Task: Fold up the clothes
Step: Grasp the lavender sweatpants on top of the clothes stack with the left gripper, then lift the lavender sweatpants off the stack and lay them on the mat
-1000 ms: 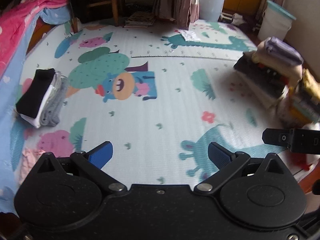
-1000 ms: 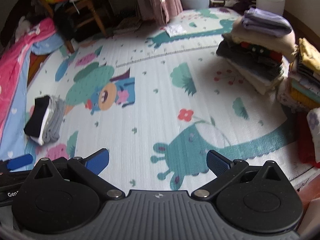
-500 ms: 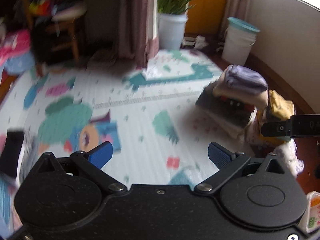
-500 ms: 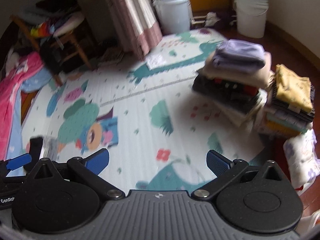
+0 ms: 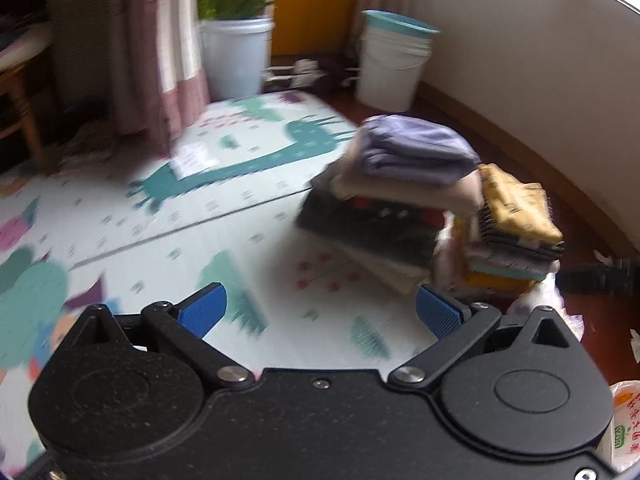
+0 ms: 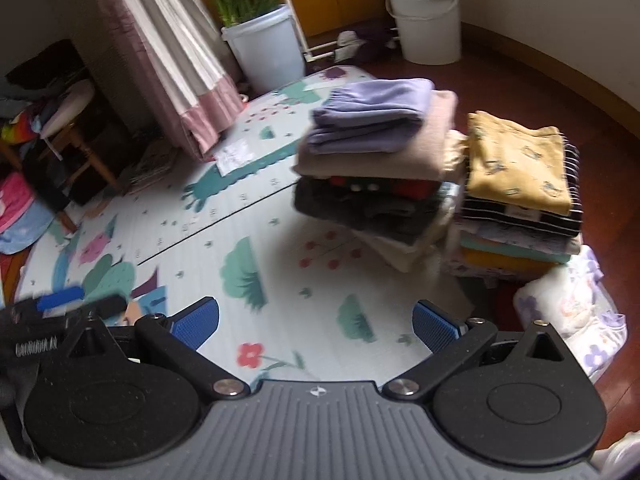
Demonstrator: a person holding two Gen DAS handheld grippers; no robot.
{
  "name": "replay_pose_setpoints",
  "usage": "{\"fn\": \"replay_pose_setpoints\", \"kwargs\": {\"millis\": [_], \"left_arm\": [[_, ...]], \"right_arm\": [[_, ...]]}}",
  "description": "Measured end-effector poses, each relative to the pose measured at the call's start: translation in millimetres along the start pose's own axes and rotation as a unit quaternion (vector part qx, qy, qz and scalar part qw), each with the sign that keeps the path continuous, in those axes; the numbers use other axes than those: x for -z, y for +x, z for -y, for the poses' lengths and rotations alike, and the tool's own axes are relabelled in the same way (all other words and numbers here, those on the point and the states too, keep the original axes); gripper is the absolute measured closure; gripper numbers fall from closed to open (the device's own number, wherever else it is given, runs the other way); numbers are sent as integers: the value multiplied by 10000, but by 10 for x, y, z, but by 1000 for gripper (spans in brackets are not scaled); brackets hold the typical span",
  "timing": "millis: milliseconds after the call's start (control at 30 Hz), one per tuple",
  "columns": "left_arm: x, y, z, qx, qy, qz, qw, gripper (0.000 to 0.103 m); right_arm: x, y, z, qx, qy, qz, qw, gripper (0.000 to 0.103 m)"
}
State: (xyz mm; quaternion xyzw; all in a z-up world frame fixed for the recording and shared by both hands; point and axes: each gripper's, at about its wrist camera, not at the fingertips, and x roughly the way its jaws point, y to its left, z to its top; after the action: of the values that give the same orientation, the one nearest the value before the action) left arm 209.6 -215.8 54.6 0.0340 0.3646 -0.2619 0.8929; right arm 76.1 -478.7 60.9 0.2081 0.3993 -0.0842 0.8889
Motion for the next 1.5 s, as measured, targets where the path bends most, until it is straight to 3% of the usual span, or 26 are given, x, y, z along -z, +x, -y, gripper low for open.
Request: {"fn": "replay_pose_setpoints", "kwargs": {"millis": [200,367,433,500,667,800,967,1033,1133,1300,1433,1500], "left_arm": [[-430,730,478,282,147,95,9994,4],[-723,1261,597,543,-71,144,9984,29],[-837,1475,597,597,-126,168,9980,46],[-963,1708,539,641,-380,149,9971,53],[-1273,2205,427,775,-947,199,9923,53],[-1444,2550,423,672,-1131,157,9912,52],[-1548,2760,468,601,-1132,163,9916,51],[-1561,2773,525,585,-905,156,9941,75],[-1557,2529,532,883,-859,435,9914,83],[-1558,1763,596,1172,-399,911,9881,86],[-1593,912,635,1344,-4,1341,9818,88],[-1616,429,596,1377,187,1573,9777,97]], "right_arm": [[-38,142,270,426,-205,52,9989,16],[-93,257,547,849,-165,122,9962,30],[-119,290,673,924,-66,127,9956,34],[-131,330,780,1006,15,89,9949,37],[-119,412,857,1224,-86,-4,9924,33],[-118,412,911,1317,-98,14,9912,26],[-116,424,910,1219,-99,-61,9925,23],[-115,420,876,1190,-159,-64,9927,23],[-129,387,849,1112,-151,-44,9937,23],[-151,315,765,1071,-138,63,9941,22],[-145,287,644,1016,-185,71,9946,22],[-150,259,571,981,-189,92,9950,21]]}}
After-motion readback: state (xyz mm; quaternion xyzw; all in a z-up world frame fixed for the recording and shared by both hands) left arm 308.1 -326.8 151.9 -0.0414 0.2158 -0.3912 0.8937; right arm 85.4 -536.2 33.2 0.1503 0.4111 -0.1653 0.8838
